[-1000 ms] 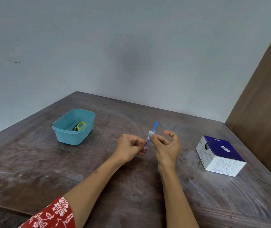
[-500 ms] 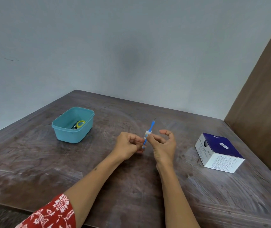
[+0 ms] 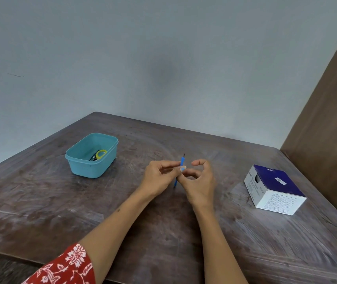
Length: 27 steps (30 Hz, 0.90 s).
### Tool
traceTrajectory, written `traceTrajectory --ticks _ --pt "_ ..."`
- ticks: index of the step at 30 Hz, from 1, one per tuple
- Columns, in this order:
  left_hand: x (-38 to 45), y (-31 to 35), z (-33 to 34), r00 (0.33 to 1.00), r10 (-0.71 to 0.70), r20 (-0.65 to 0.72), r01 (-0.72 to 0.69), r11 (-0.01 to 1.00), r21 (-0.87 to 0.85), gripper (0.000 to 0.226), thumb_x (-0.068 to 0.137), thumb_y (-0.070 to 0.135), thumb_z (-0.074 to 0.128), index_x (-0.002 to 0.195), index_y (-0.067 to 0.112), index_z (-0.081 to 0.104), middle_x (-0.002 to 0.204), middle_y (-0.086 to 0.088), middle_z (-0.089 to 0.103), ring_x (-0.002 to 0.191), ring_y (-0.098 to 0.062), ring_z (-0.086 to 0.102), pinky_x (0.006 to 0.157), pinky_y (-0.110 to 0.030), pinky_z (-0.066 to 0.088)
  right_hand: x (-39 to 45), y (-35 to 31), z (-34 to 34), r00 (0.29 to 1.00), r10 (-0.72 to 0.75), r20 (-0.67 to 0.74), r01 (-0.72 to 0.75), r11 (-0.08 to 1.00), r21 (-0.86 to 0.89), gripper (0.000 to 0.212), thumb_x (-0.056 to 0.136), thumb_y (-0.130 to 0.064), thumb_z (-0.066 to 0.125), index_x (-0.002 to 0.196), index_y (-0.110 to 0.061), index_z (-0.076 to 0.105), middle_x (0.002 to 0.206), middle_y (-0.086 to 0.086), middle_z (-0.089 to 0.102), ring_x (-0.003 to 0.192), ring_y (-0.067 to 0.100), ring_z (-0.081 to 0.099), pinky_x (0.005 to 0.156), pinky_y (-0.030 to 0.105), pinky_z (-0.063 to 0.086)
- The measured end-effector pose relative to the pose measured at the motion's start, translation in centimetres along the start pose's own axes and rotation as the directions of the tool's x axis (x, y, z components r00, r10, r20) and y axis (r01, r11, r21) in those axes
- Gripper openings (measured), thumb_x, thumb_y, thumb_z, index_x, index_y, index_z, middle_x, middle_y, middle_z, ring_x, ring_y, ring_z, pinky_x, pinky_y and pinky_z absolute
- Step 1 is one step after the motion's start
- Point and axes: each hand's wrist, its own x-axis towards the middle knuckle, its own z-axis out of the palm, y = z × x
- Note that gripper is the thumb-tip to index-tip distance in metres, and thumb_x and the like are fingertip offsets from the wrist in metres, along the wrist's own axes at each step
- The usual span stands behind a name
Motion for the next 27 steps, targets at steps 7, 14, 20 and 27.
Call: traceTrajectory --ticks 7,14,20,27 --pt "0.6 0.1 -0.3 0.998 0.002 -0.057 -0.005 0.998 -0.067 0.02 0.082 0.005 0.065 0.102 0.002 0.069 0.097 -0.011 0.069 0.08 0.0 0.064 0.073 -0.009 0.048 -0.2 0.2 0.2 0.996 0.027 0.09 -0.023 0.999 -0.041 0.042 0.067 -0.021 0.079 0.087 -0.029 0.044 0.067 -0.004 0.073 0.061 0.008 0.068 0.067 0.033 0.055" --pt "0.9 0.3 -0.8 0.995 -0.024 -0.097 0.007 0.986 -0.169 0.018 0.086 0.008 0.061 0.098 -0.005 0.068 0.088 -0.012 0.069 0.067 0.004 0.066 0.058 -0.004 0.045 -0.3 -0.2 0.4 0.993 -0.001 0.116 0.004 1.0 -0.025 0.041 0.07 -0.021 0.081 0.089 -0.03 0.046 0.067 -0.004 0.073 0.063 0.007 0.069 0.066 0.029 0.053" --pt "0.9 0.3 -0.9 0.997 -0.025 -0.068 0.012 0.982 -0.187 0.013 0.085 0.007 0.062 0.092 0.0 0.07 0.087 -0.008 0.071 0.073 -0.003 0.069 0.068 -0.01 0.05 -0.4 -0.4 0.4 0.99 0.033 0.14 -0.033 0.999 -0.005 0.042 0.069 -0.02 0.08 0.091 -0.026 0.045 0.066 -0.002 0.073 0.062 0.007 0.068 0.064 0.024 0.051" --pt "1.0 0.6 -1.6 0.992 -0.021 -0.122 -0.002 0.983 -0.186 0.007 0.083 0.01 0.065 0.084 0.009 0.071 0.082 -0.003 0.073 0.075 -0.003 0.069 0.074 -0.01 0.051 -0.5 -0.7 0.5 0.985 0.043 0.17 -0.047 0.999 0.023 0.042 0.069 -0.018 0.081 0.089 -0.029 0.046 0.065 -0.004 0.073 0.063 0.003 0.068 0.056 0.008 0.046"
